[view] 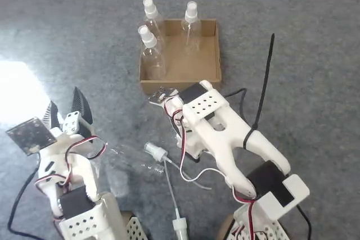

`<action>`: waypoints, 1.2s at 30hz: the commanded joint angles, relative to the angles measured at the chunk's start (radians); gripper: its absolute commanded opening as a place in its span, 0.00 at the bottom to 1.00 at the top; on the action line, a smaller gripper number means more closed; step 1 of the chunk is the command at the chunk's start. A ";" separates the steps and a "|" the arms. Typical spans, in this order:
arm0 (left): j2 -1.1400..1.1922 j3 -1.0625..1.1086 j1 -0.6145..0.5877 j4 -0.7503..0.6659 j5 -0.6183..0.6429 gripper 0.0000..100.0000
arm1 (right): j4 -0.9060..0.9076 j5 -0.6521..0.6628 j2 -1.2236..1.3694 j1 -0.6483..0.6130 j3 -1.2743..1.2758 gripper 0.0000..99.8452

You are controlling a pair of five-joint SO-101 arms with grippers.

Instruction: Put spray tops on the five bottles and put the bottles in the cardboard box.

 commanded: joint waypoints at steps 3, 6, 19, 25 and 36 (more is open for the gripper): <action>-0.009 -0.012 -0.003 -0.026 0.005 0.21 | 0.061 -0.023 -0.015 -0.068 -0.048 0.28; -0.009 -0.012 -0.003 -0.026 0.005 0.21 | 0.033 -0.020 -0.015 -0.094 -0.049 0.26; -0.009 -0.012 -0.003 -0.026 0.005 0.21 | 0.013 0.141 -0.012 -0.099 -0.075 0.27; -0.009 -0.012 -0.003 -0.026 0.005 0.21 | -0.010 0.164 0.114 -0.096 -0.133 0.27; -0.009 -0.012 -0.003 -0.026 0.005 0.21 | 0.015 0.170 0.292 -0.065 -0.252 0.26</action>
